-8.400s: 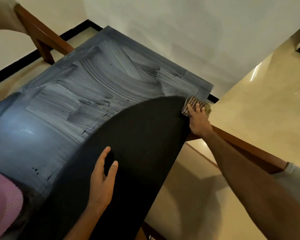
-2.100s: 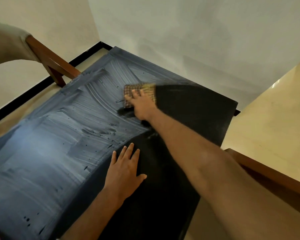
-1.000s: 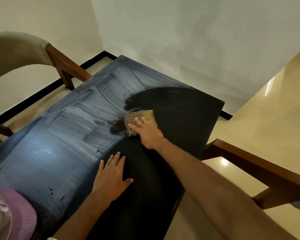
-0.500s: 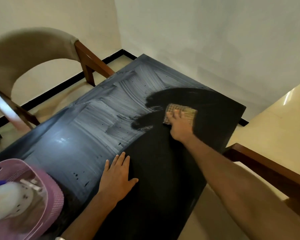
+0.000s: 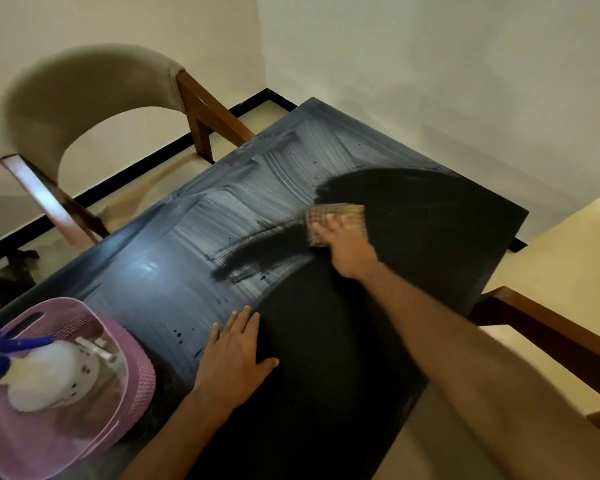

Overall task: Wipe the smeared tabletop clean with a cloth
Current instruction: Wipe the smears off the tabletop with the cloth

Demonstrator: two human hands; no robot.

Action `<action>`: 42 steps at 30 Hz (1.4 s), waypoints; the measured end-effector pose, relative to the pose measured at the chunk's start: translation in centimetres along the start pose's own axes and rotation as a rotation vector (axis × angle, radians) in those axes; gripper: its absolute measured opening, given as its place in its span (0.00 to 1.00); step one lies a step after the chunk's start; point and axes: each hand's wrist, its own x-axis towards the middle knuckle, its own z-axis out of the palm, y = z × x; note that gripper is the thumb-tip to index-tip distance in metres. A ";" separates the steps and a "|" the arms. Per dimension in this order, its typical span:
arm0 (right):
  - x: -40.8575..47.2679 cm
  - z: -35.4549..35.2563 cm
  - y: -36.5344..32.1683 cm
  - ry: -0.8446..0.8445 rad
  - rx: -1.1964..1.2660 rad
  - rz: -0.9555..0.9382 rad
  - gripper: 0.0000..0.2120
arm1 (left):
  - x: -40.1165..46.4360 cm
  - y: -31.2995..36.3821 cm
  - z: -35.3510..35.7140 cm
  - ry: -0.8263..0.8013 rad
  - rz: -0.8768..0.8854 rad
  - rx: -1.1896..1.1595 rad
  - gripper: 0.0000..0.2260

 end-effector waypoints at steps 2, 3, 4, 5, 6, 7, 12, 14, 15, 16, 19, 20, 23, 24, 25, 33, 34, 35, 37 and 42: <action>-1.5 -1.3 8.0 0.005 -0.027 0.242 0.36 | 0.3 0.1 -0.1 0.003 0.000 -0.012 0.40; -2.6 -1.8 11.7 -0.004 -0.022 0.349 0.36 | 0.4 0.2 -0.2 0.007 0.001 -0.022 0.40; -3.7 -2.2 14.6 -0.013 -0.001 0.452 0.36 | 0.5 0.2 -0.3 0.010 0.001 -0.030 0.39; -4.7 -2.5 16.5 -0.024 0.026 0.543 0.36 | 0.6 0.2 -0.4 0.014 0.000 -0.036 0.39; -5.3 -2.5 17.5 -0.037 0.053 0.611 0.35 | 0.7 0.0 -0.5 0.018 -0.003 -0.039 0.39; -5.6 -2.3 17.5 -0.048 0.068 0.654 0.35 | 0.8 -0.1 -0.5 0.019 -0.006 -0.040 0.39; -3.1 -0.9 7.9 0.030 -0.013 0.450 0.37 | 0.6 -1.3 -0.5 0.049 -0.046 -0.116 0.39; -2.3 0.0 1.4 0.035 -0.036 0.225 0.37 | 0.5 -1.7 -0.4 0.052 -0.064 -0.137 0.40; -2.2 0.6 -2.2 0.022 -0.038 0.131 0.38 | 0.5 -1.8 -0.4 0.052 -0.073 -0.140 0.40; -2.3 1.3 -5.8 0.004 -0.035 0.041 0.38 | 0.4 -2.0 -0.3 0.056 -0.081 -0.140 0.40; -3.5 3.6 -14.0 -0.089 -0.026 -0.237 0.39 | 0.1 -2.4 -0.2 0.069 -0.100 -0.142 0.40; -4.2 4.2 -15.0 -0.114 -0.034 -0.305 0.39 | 0.0 -2.6 -0.2 0.075 -0.109 -0.143 0.40; -5.4 4.3 -12.9 -0.078 -0.031 -0.370 0.38 | -0.3 -3.0 -0.2 0.081 -0.137 -0.166 0.40; -5.6 4.0 -10.9 -0.051 -0.022 -0.326 0.36 | -0.4 -3.2 -0.2 0.073 -0.145 -0.175 0.40; -5.7 3.6 -8.4 -0.023 -0.007 -0.242 0.35 | -0.5 -3.3 -0.1 0.057 -0.151 -0.178 0.40; -7.9 -0.8 11.8 -0.033 0.088 0.602 0.32 | -2.0 -3.0 0.8 -0.021 -0.123 -0.058 0.41; -7.5 -0.6 11.0 -0.037 0.093 0.640 0.33 | -2.1 -3.0 0.8 -0.025 -0.120 -0.046 0.41; -6.9 -0.4 9.2 -0.024 0.079 0.641 0.33 | -2.1 -3.0 0.8 -0.029 -0.116 -0.034 0.41; -5.3 0.1 4.1 0.018 0.026 0.501 0.35 | -2.1 -3.0 0.9 -0.032 -0.111 -0.019 0.41; -1.7 2.2 -14.9 -0.091 -0.013 -0.139 0.35 | -2.4 -3.4 1.7 -0.013 -0.095 0.024 0.41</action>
